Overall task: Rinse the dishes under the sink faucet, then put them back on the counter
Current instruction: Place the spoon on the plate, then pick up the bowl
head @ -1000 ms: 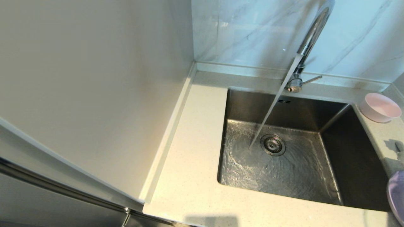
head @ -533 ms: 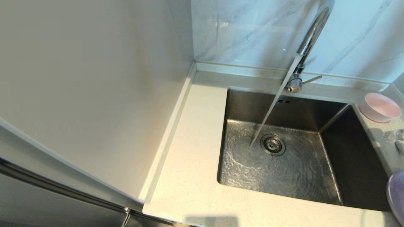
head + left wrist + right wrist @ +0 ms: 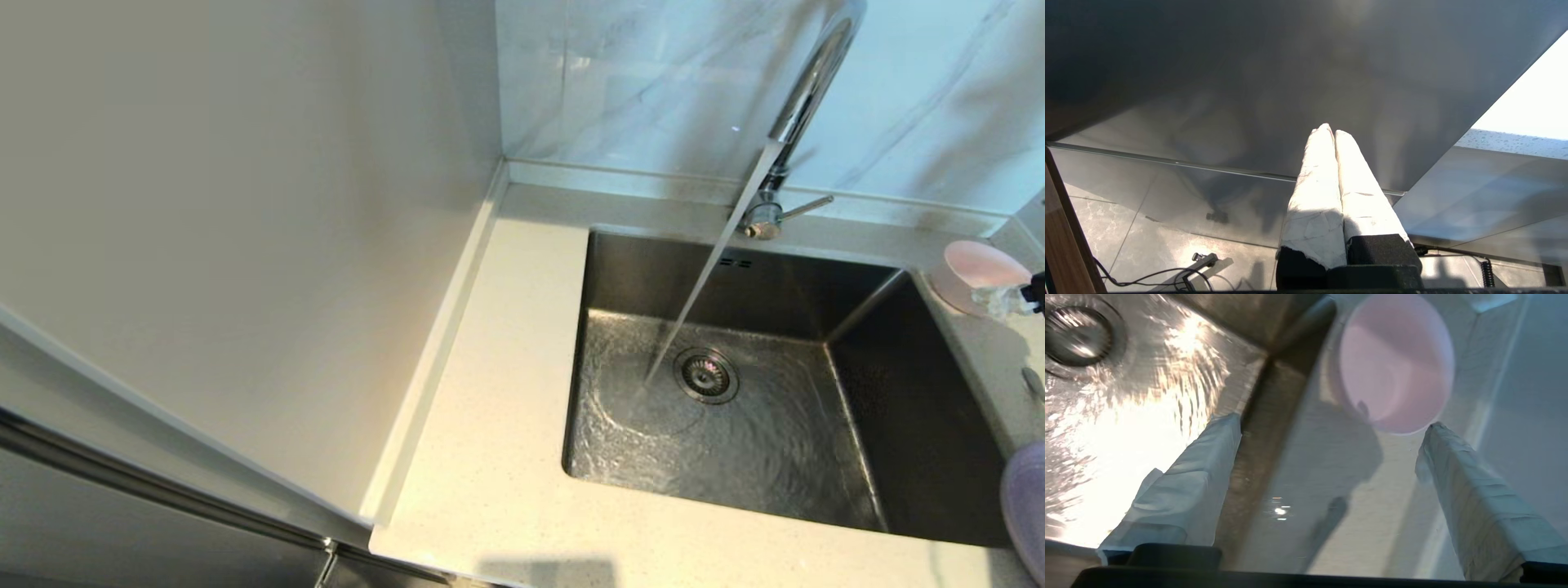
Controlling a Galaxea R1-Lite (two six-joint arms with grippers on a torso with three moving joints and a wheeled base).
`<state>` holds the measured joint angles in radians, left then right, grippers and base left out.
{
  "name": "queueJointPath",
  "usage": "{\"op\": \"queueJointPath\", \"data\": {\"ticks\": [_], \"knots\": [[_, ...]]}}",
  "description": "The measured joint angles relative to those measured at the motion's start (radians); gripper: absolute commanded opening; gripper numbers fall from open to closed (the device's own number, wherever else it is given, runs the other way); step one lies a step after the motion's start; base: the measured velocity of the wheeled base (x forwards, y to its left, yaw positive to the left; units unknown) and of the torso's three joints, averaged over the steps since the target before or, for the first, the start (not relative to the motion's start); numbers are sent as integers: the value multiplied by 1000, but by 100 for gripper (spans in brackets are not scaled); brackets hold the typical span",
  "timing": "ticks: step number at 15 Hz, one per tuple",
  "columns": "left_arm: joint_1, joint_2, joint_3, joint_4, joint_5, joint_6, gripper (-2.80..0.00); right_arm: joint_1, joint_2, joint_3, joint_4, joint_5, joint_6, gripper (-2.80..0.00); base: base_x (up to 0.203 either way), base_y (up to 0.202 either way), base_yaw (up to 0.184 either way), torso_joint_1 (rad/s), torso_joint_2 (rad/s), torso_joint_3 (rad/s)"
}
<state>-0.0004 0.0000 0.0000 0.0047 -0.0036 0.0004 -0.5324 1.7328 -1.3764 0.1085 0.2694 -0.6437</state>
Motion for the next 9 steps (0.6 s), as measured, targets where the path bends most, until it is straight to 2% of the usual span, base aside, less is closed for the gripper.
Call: {"op": "queueJointPath", "data": {"ticks": [2,9], "knots": [[0,0,0,0,0,0,-280,-11,69,-75,26,-21,-70,0,0,0,0,0,0,0],[0,0,0,0,0,0,-280,14,239,-183,33,-71,-80,0,0,0,0,0,0,0]]}}
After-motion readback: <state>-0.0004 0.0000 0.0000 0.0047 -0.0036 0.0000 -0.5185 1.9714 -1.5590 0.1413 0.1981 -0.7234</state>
